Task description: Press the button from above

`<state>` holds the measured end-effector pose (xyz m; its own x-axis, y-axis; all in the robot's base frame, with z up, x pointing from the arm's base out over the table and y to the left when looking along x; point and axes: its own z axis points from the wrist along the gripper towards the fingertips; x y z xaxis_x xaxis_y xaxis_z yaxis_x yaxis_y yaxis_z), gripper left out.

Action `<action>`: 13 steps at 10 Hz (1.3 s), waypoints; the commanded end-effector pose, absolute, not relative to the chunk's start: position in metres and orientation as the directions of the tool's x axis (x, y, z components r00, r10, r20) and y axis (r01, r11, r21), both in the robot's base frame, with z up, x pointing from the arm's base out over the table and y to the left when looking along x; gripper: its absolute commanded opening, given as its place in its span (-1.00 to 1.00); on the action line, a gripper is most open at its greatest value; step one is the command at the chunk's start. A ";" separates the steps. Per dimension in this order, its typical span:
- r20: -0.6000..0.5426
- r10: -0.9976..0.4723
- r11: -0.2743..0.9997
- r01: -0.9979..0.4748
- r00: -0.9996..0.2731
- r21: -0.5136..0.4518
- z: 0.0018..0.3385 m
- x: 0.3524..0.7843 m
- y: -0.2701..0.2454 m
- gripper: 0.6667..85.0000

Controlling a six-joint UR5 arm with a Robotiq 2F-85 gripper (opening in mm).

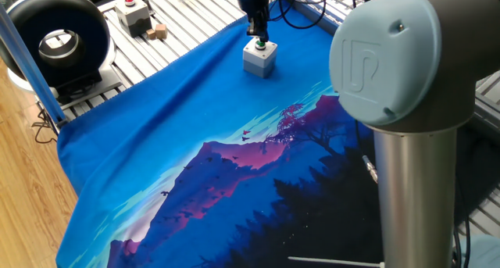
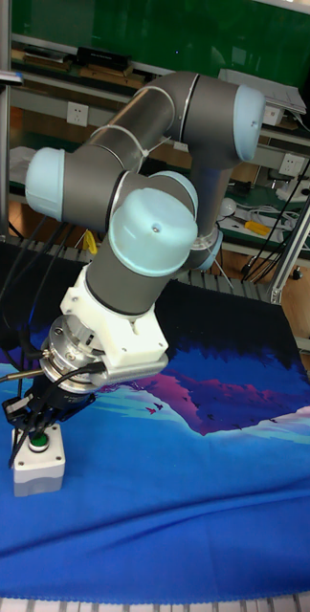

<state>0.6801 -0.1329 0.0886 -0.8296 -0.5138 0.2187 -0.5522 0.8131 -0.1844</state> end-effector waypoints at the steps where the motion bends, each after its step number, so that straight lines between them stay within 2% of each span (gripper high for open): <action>1: 0.222 -0.517 0.810 -0.556 -0.827 -0.184 0.090 0.683 -0.126 -0.99; 13: 0.255 -0.541 0.789 -0.589 -0.801 -0.176 0.084 0.679 -0.128 -0.99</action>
<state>0.6774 -0.1294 0.0853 -0.8018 -0.5375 0.2611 -0.5878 0.7882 -0.1823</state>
